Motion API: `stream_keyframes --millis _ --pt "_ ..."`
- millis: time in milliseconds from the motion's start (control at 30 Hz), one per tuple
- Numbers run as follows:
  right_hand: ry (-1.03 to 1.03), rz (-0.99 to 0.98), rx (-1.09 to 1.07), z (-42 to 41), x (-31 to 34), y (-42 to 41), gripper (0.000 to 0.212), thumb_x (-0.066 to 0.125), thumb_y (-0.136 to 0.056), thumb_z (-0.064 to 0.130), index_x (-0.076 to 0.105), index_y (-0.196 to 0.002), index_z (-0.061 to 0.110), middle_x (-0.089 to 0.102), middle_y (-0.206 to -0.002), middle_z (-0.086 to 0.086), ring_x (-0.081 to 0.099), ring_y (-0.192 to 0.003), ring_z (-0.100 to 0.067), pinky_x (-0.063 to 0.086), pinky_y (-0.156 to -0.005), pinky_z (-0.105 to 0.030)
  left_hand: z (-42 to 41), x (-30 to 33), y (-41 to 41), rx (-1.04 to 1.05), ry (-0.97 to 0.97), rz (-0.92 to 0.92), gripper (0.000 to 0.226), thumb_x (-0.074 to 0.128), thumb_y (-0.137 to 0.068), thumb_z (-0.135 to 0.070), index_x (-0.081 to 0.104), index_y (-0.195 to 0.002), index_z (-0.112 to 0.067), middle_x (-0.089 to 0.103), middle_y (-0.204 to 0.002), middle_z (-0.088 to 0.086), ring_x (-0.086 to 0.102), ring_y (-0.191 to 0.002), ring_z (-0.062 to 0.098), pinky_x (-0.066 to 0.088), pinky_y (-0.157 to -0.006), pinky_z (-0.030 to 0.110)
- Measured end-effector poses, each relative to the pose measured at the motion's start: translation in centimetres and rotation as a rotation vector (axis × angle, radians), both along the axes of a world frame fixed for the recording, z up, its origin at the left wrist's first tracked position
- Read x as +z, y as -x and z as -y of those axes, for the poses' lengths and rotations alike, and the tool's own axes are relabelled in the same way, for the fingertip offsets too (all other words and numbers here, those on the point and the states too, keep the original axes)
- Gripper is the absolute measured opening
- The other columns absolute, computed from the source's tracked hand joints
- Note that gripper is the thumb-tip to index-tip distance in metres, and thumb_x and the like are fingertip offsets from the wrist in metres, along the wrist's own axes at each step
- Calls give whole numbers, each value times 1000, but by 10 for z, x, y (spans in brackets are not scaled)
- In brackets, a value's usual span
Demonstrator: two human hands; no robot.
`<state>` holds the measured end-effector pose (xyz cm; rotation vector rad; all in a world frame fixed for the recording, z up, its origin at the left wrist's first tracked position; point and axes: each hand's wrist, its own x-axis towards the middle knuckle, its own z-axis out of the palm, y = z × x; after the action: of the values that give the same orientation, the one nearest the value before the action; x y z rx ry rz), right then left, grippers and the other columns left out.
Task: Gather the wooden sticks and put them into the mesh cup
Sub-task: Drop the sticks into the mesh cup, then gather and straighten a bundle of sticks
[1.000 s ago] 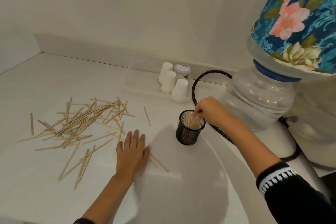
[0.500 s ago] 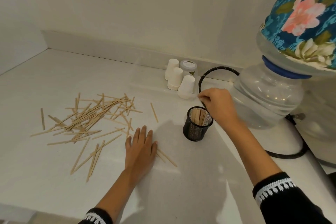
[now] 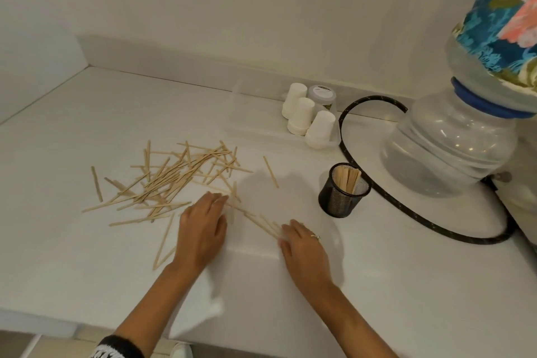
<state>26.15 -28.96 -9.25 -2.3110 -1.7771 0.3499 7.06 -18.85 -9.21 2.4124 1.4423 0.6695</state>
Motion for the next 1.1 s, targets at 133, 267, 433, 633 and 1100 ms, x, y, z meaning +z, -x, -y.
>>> stream_keyframes --millis 133,267,433,633,1100 --pt "13 -3 7 0 -5 18 48 38 -99 4 31 -146 12 26 -155 -8 26 -143 -20 26 -114 -30 -16 -2 41 15 -8 -70 38 50 -87 -11 58 -124 -6 59 -127 12 47 -127 34 39 -94 51" --pt "14 82 -42 -10 0 31 43 37 -99 6 36 -142 13 42 -146 -6 45 -131 -21 39 -105 -29 -29 -7 62 28 5 -95 45 37 -88 -22 59 -123 -5 59 -128 12 47 -128 33 39 -96 50" --pt "79 213 -129 -34 16 42 28 46 -93 -1 52 -117 12 59 -116 -5 61 -101 -19 50 -82 -27 -32 -19 72 -1 -12 -80 49 29 -91 -31 60 -123 -11 57 -132 7 48 -127 25 37 -101 44" --pt "128 170 -360 -59 25 50 28 46 -88 -8 59 -108 7 61 -110 -9 60 -100 -24 47 -75 -28 -35 -21 75 0 38 -27 54 24 -91 -35 58 -126 -11 55 -134 6 44 -131 26 32 -105 45" --pt "-67 -1210 -647 -69 46 78 3 65 -75 -1 66 -74 -2 50 -67 -12 49 -53 -15 45 -50 -21 -31 -2 93 -158 218 631 22 46 -95 -11 61 -110 -20 60 -106 -9 55 -99 1 42 -83 11"
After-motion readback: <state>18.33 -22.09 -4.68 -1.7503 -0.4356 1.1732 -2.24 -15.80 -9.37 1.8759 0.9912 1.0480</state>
